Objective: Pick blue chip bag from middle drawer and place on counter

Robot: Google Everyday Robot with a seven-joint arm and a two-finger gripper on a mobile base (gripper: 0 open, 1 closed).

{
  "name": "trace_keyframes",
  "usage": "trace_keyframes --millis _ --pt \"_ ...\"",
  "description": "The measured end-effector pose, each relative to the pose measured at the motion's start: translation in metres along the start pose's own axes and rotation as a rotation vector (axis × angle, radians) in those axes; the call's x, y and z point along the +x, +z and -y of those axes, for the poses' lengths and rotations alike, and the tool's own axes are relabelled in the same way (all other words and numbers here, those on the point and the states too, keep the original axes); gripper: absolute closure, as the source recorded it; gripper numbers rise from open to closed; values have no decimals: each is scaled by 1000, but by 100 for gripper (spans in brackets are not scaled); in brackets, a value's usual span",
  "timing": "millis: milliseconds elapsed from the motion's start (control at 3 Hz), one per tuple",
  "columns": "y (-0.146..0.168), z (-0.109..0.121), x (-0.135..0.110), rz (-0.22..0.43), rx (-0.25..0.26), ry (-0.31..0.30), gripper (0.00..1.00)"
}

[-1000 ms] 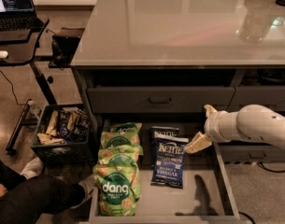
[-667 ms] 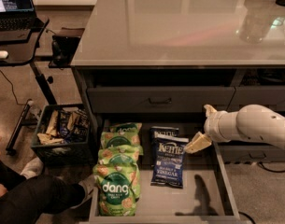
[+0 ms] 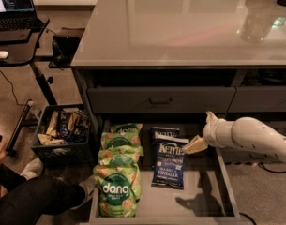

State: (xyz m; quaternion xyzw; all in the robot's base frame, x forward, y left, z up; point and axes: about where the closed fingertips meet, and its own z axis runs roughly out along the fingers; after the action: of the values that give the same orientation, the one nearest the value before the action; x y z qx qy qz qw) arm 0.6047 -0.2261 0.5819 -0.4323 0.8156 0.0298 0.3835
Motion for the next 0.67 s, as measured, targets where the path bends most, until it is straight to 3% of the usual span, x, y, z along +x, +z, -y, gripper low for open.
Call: trace_keyframes --millis 333,667 --pt "37 8 22 10 -3 81 0" --pt "38 8 22 10 -4 82 0"
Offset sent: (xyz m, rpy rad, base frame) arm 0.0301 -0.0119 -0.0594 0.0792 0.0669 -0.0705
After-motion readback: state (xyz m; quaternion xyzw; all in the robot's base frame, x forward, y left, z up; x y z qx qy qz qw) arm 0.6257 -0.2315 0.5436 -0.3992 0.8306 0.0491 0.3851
